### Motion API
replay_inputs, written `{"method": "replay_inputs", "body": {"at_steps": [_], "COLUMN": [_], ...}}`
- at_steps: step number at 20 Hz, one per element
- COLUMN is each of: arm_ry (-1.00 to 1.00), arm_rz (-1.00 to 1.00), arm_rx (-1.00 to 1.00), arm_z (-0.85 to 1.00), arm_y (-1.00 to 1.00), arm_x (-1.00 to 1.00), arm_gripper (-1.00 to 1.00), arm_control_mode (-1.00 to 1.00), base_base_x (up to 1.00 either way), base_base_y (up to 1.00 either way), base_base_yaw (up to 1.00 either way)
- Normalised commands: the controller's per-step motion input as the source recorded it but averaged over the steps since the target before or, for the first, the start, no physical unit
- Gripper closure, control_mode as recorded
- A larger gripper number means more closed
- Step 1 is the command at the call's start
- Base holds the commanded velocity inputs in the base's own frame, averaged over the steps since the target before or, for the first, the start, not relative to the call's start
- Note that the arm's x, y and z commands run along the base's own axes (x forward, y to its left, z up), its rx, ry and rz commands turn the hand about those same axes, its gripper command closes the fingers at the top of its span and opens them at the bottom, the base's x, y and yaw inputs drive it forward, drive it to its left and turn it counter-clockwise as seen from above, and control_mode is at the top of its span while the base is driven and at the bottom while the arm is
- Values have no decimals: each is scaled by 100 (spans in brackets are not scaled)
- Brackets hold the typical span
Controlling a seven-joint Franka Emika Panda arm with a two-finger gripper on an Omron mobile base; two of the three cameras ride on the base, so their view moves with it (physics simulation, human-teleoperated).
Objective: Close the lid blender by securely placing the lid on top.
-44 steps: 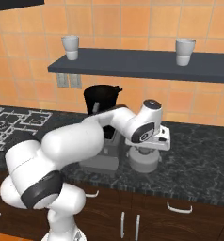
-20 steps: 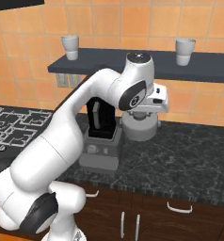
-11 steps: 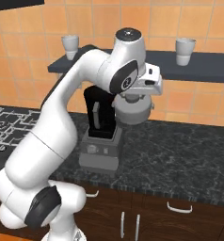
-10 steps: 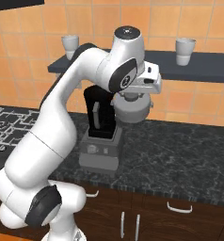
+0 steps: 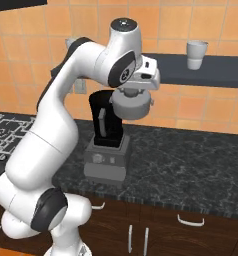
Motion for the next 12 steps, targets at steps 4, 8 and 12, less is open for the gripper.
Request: {"method": "replay_inputs", "body": {"at_steps": [4, 8, 12], "arm_ry": [0, 0, 0], "arm_rz": [0, 0, 0], "arm_rx": [0, 0, 0], "arm_z": [34, 35, 50], "arm_y": [37, 41, 35], "arm_x": [37, 34, 11], "arm_gripper": [100, 100, 100], "arm_control_mode": [-100, -100, -100], "base_base_x": [0, 0, 0], "base_base_y": [0, 0, 0], "base_base_yaw": [0, 0, 0]}}
